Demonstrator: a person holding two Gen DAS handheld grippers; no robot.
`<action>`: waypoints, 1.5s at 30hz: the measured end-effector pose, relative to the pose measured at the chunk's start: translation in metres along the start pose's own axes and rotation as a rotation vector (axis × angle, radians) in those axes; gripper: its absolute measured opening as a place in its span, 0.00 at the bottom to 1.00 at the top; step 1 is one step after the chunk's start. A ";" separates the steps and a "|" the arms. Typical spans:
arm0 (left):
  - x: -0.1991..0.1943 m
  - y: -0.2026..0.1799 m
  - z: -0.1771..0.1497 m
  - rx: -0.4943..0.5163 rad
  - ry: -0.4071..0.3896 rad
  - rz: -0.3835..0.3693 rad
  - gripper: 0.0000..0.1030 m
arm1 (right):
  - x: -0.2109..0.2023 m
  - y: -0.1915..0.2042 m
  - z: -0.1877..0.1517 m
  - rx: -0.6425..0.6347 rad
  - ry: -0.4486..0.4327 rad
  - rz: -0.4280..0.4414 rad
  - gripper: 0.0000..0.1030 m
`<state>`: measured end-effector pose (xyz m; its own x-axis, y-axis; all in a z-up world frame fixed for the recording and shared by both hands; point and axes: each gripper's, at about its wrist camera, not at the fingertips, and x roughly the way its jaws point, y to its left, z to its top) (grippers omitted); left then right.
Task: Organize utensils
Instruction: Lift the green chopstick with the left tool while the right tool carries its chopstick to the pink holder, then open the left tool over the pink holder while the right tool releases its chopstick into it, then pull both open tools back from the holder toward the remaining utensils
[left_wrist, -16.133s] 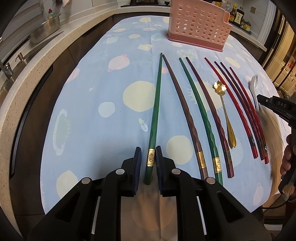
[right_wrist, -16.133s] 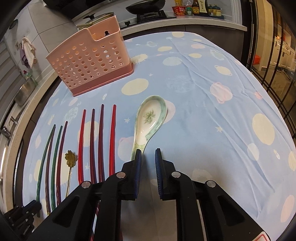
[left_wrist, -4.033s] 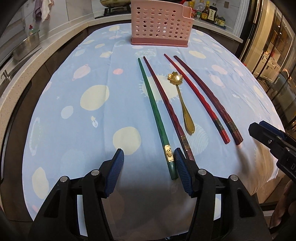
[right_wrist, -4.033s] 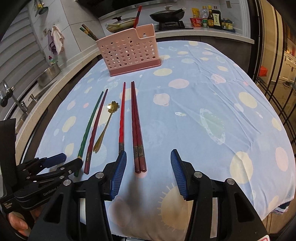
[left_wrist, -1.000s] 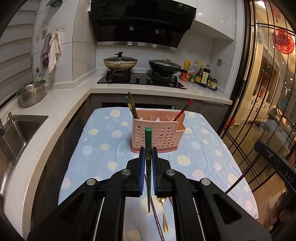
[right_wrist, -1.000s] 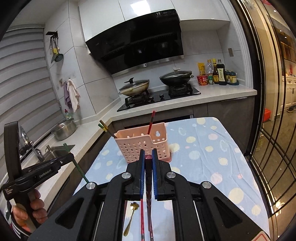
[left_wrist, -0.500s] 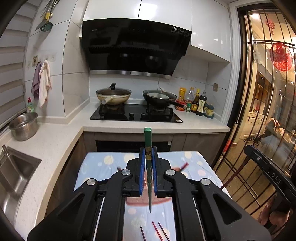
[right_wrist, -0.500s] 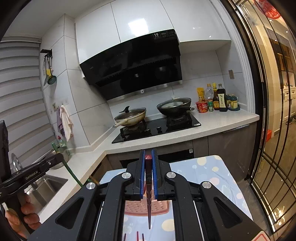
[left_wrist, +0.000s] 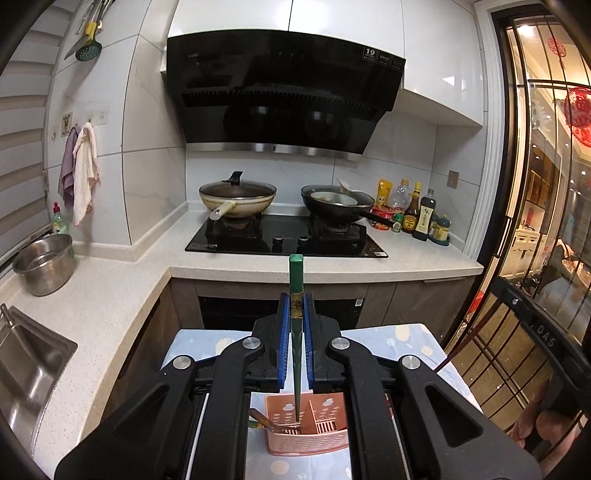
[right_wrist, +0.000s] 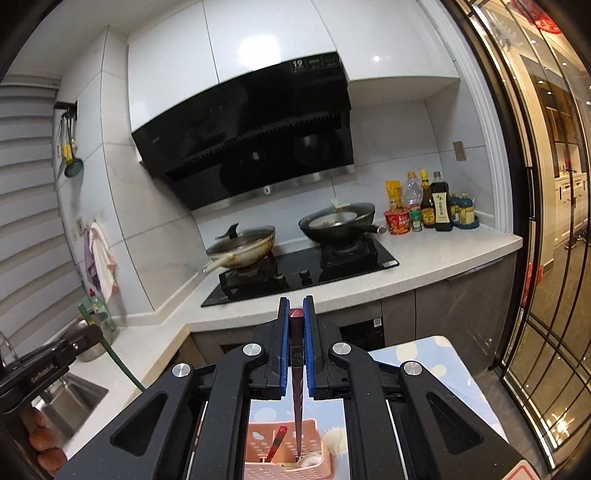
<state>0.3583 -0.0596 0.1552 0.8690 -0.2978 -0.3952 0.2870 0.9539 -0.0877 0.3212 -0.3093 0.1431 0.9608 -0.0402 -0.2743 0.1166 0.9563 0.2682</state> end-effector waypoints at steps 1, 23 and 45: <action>0.005 0.001 -0.003 0.003 0.010 0.002 0.07 | 0.007 0.001 -0.004 -0.004 0.015 -0.002 0.07; 0.011 0.011 -0.038 -0.005 0.056 0.040 0.53 | 0.020 0.009 -0.049 -0.064 0.119 -0.011 0.30; -0.087 0.010 -0.116 -0.007 0.108 0.022 0.53 | -0.114 0.019 -0.123 -0.093 0.196 0.047 0.35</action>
<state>0.2386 -0.0192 0.0829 0.8265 -0.2712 -0.4933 0.2648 0.9606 -0.0844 0.1829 -0.2507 0.0664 0.8962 0.0540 -0.4404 0.0398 0.9788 0.2009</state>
